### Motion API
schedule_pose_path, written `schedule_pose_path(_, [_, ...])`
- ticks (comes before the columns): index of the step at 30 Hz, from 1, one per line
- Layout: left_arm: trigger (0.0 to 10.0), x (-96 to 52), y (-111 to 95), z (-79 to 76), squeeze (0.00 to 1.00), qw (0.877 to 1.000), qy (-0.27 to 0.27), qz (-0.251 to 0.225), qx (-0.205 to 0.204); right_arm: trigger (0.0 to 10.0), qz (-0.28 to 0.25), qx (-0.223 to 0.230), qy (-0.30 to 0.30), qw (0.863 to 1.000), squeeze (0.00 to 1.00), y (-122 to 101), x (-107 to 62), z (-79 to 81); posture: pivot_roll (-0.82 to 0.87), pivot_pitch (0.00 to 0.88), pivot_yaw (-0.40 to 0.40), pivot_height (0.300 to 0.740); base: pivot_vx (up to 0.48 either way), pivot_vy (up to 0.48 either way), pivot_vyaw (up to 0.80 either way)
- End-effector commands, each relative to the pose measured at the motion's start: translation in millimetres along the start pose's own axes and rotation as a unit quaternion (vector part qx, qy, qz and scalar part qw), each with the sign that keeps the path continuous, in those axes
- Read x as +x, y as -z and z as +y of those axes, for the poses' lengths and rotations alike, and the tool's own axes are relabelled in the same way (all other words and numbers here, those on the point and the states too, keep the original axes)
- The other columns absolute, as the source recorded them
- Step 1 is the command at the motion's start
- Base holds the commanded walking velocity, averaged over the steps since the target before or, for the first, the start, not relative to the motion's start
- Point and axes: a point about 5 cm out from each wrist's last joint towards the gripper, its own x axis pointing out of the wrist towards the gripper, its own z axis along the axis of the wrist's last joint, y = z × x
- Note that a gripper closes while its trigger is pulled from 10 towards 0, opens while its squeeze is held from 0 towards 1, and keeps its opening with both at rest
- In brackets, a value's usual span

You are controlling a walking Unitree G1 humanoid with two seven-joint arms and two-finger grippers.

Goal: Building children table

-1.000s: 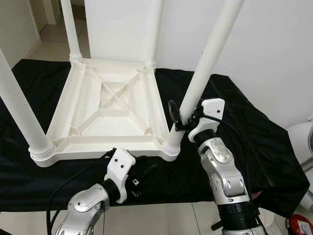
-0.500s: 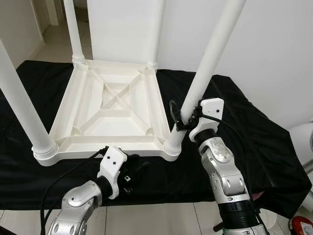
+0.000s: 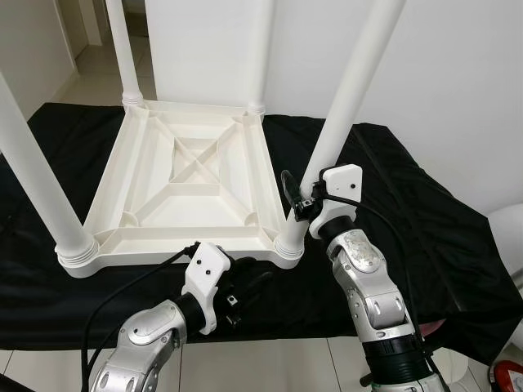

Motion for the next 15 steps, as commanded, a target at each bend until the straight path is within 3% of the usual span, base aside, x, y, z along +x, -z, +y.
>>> schedule_pose_path(1, [10.0,1.2,-1.9,-1.8,0.0,1.0,0.005,-0.005,-0.004,10.0,0.001,-0.014,0.01,1.0,0.0,-2.1,0.5,-3.9,0.04,0.0,-0.102,0.74,0.0,0.0,0.0])
schedule_pose_path(10, [10.0,-0.8,-2.7,-9.3,0.0,1.0,0.009,-0.002,-0.01,10.0,0.011,-0.032,0.028,0.999,0.0,-1.3,-0.7,-5.3,0.05,0.0,-0.12,0.74,0.0,0.0,0.0])
schedule_pose_path(12, [10.0,-1.1,-3.0,-10.0,0.0,1.0,0.01,-0.002,-0.011,9.6,0.018,-0.027,0.039,0.999,0.0,0.0,-1.1,-6.6,0.05,0.0,-0.122,0.74,0.0,0.0,0.0])
schedule_pose_path(13, [10.0,-1.3,-3.3,-10.3,0.0,1.0,0.011,-0.003,-0.011,2.4,0.025,-0.024,0.053,0.998,0.0,1.5,-1.8,-8.2,0.05,0.0,-0.124,0.74,0.0,0.0,0.0])
schedule_pose_path(14, [10.0,-1.4,-3.5,-10.4,0.0,1.0,0.011,-0.003,-0.012,4.7,0.031,-0.023,0.063,0.997,0.0,3.3,-2.4,-8.9,0.05,0.0,-0.123,0.74,0.0,0.0,0.0])
schedule_pose_path(15, [10.0,-1.4,-3.5,-10.4,0.0,1.0,0.011,-0.003,-0.012,4.7,0.031,-0.023,0.063,0.997,0.0,3.3,-2.4,-8.9,0.05,0.0,-0.123,0.74,0.0,0.0,0.0])
